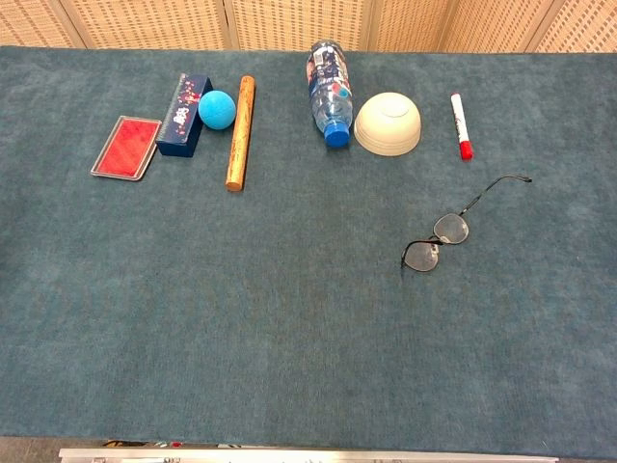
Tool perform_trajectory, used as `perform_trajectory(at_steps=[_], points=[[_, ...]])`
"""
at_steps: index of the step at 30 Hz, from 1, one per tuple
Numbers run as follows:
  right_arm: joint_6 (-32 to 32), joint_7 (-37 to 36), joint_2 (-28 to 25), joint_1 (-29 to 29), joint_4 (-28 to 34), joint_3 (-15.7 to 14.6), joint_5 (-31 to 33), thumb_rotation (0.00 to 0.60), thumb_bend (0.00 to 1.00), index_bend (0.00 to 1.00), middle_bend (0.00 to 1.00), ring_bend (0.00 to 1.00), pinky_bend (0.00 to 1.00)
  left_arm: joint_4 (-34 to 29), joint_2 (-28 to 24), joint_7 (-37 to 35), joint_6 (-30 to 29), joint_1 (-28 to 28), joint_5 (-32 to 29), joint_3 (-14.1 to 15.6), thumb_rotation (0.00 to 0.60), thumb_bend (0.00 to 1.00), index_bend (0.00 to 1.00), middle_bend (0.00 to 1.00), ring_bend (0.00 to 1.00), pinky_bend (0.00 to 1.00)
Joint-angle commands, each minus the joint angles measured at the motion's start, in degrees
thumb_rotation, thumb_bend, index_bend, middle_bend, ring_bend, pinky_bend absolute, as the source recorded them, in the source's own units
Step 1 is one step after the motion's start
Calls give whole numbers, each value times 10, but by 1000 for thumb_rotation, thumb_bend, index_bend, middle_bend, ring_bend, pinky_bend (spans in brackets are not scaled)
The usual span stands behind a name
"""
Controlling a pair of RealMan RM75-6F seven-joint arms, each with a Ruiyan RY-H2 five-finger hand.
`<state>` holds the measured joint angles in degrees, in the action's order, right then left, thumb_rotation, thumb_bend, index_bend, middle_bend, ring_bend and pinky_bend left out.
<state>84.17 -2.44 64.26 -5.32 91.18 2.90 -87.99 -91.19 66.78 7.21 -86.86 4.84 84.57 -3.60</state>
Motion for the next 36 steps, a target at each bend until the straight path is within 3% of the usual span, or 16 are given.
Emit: perform_trajectory(at_steps=[1,20,31,36], points=[[-1,0,0,0,-1,0,1,600,35,443,355,198,450,0,1,1,0,0,-1,0,600,114,429,401,363,547],[9,3,17,0,-16,1,-6,600,39,443,355,198,451,0,1,-8,2,3,4,0,600,114,428,403,363,547],[18,-10,53,-28,-48,21,-32,600,263,443,355,198,450,2,0,-12,7,4,-2,-1,600,114,428,405,363,547],[17,-5,73,-45,-67,33,-37,600,300,443,355,198,451,2,-1,-14,5,3,-3,-2,600,114,429,406,363,547]])
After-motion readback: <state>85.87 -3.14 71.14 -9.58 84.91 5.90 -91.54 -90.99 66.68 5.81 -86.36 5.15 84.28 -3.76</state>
